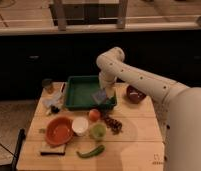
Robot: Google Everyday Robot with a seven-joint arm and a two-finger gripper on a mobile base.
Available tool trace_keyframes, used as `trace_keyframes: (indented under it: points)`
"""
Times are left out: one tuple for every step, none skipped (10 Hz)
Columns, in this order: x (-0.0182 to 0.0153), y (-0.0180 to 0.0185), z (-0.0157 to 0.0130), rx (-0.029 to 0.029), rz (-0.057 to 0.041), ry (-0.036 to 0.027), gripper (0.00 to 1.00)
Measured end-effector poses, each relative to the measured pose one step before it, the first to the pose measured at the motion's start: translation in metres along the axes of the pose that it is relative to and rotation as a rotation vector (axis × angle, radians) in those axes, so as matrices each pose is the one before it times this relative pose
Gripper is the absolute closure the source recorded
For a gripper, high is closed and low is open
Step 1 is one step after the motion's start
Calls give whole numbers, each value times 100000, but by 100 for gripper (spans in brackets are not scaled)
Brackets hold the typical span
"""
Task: Place sponge in tray
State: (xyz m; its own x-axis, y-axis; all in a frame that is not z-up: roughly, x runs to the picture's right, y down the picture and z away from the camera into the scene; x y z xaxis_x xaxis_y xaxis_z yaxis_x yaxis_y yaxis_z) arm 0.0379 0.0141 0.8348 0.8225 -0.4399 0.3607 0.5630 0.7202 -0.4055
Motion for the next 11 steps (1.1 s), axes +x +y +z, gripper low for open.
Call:
trace_keyframes:
  points:
    - [-65,-235,251,-266,-568,-369,99]
    - [-26,-242,226,-59,-301,-606,99]
    - [-132,-127,287,-504,-519,-551,99]
    - [-132,-59,259,-82,-109,-903,99]
    - [219,-54,169,136,168,-339,99]
    - [-89,-170,194,52,-184,-624,99]
    - [-72,-142,130,97,-152,-455,99]
    - [-161,-268,192,138,-286,-683,99]
    - [21,-89,227,-20,16,-627,99]
    - [11,-79,138,41,-21,-517,99]
    - [30,-96,277,-29,-62,-674,99]
